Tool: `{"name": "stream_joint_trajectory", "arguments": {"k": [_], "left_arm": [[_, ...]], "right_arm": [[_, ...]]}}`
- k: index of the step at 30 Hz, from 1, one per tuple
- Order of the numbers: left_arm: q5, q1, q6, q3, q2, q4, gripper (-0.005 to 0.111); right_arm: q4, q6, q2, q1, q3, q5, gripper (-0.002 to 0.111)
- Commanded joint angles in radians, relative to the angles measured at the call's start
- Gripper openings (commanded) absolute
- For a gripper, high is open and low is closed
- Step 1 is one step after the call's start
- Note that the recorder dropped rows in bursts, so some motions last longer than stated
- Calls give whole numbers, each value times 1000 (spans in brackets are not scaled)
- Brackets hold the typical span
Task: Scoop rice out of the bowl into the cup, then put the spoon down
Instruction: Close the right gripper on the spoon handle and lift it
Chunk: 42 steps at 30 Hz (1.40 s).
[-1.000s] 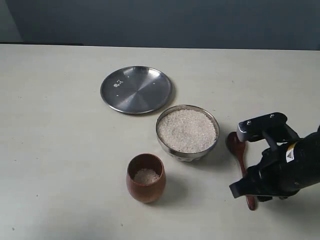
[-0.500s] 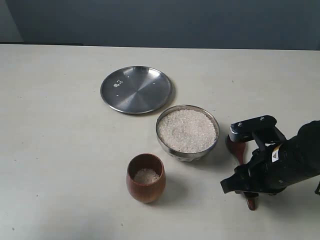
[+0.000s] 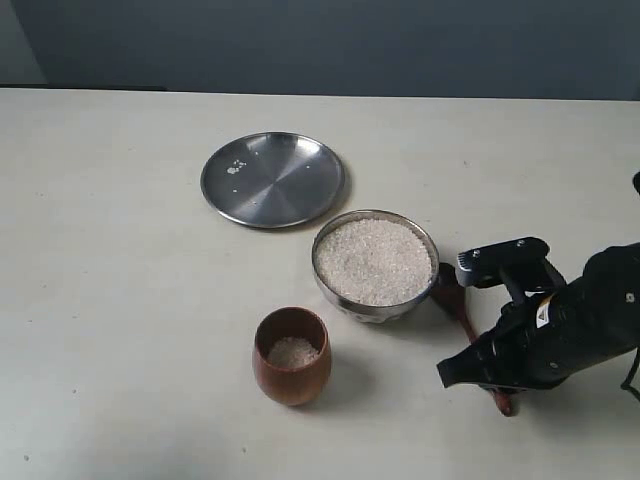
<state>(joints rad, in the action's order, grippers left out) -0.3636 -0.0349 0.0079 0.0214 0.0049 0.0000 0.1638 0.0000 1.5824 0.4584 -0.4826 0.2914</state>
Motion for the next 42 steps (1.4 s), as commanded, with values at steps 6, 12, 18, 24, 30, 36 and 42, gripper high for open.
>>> {"name": "stream_joint_trajectory", "arguments": {"k": [6,12,18,24,30,36,42], "left_arm": [[11,3,-1,-3,-5,0,0],[11,3,-1,-3,-5,0,0],[11,3,-1,-3,-5,0,0],[11,3,-1,-3,-5,0,0],[20,3,20,-3,-5,25,0],[164,3,53,-3,-5,318,0],[459,3,53,-3,-5,474,0]], "right_arm": [[-307,407,-102,0,-3,-43,-1],[-559,526,-236,0,-7,20,-1],[-584,462,-332,2,-136,222,-1],[-581,296,-342,2,-250,415,-1],[-531,229,-342,18,-282,437,-1],[-468,153,-342,93,-282,448,-1],[-473,153,-331,148,-282,446,-1]]}}
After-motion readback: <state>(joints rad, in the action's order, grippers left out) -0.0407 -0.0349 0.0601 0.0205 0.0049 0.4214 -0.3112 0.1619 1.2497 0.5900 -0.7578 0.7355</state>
